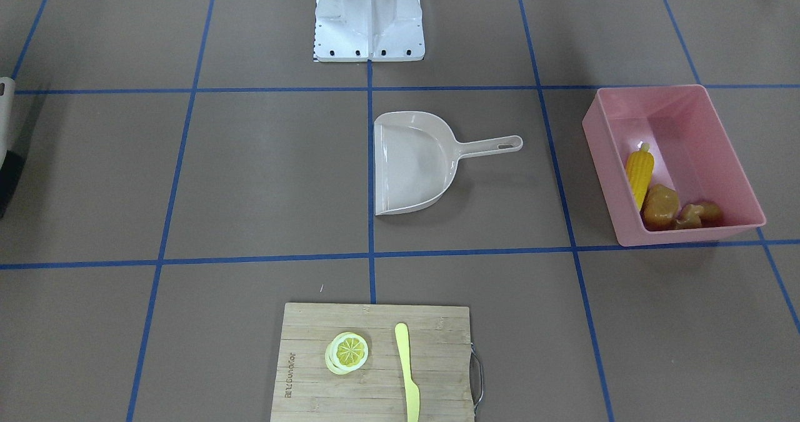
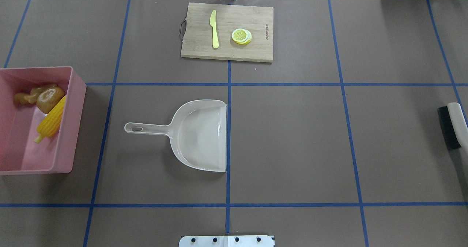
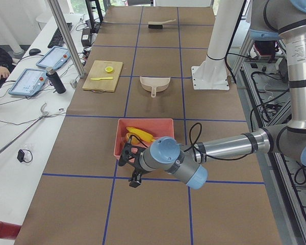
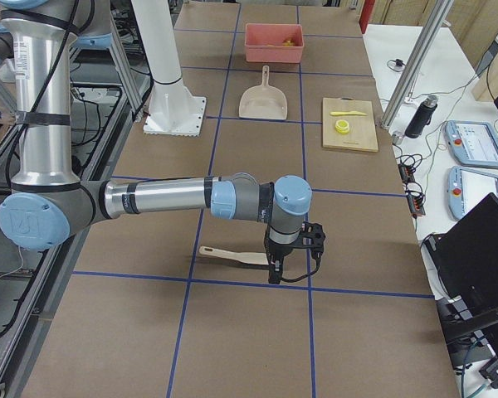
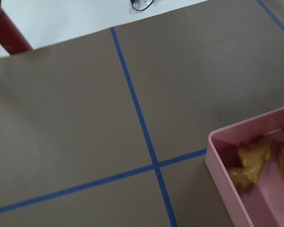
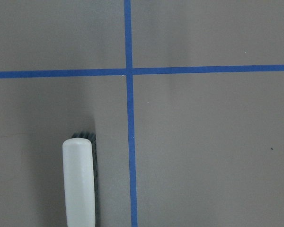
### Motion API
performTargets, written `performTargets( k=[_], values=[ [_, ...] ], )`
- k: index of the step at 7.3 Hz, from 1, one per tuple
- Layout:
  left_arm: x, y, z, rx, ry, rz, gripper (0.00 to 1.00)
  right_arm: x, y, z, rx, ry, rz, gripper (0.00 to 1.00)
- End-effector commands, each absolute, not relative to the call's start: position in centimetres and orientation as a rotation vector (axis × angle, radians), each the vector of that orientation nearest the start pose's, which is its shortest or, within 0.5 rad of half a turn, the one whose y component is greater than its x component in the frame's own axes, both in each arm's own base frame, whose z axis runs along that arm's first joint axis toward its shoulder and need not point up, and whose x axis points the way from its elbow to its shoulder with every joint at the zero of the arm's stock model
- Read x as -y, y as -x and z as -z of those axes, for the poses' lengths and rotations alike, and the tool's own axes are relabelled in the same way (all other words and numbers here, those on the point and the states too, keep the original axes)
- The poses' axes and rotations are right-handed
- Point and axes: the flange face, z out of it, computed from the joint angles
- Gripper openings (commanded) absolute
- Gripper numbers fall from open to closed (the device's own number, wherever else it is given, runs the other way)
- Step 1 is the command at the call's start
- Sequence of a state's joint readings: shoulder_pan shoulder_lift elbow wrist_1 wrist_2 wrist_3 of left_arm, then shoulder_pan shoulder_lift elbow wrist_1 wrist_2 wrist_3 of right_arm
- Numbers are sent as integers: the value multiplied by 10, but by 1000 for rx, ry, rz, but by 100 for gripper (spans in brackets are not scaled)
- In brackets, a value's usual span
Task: Sweep and dump trash into bin
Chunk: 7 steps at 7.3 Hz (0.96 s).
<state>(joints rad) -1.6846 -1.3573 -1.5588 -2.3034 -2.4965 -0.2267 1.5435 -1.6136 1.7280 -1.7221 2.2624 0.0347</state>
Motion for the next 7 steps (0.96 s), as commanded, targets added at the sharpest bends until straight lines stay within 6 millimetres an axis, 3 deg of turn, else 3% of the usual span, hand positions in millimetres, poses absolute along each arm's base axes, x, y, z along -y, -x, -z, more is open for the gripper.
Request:
performTargets(
  k=[1,2,4,6,7],
  values=[
    [401,101,-672,-1018,-236,163,98,468,-57,-626,690,57,-20,100],
    [406,83,-669,-1008,-148,150,98,467,-57,-627,690,58,-19,100],
    [407,88,-692,-794,-90,156,98,471,-57,-623,692,48,-15,100],
    [409,46,-661,-785,30,49,98,472,-57,-622,692,43,-14,100],
    [404,44,-649,-783,66,22,98,474,-54,-620,693,32,-3,100]
  ],
)
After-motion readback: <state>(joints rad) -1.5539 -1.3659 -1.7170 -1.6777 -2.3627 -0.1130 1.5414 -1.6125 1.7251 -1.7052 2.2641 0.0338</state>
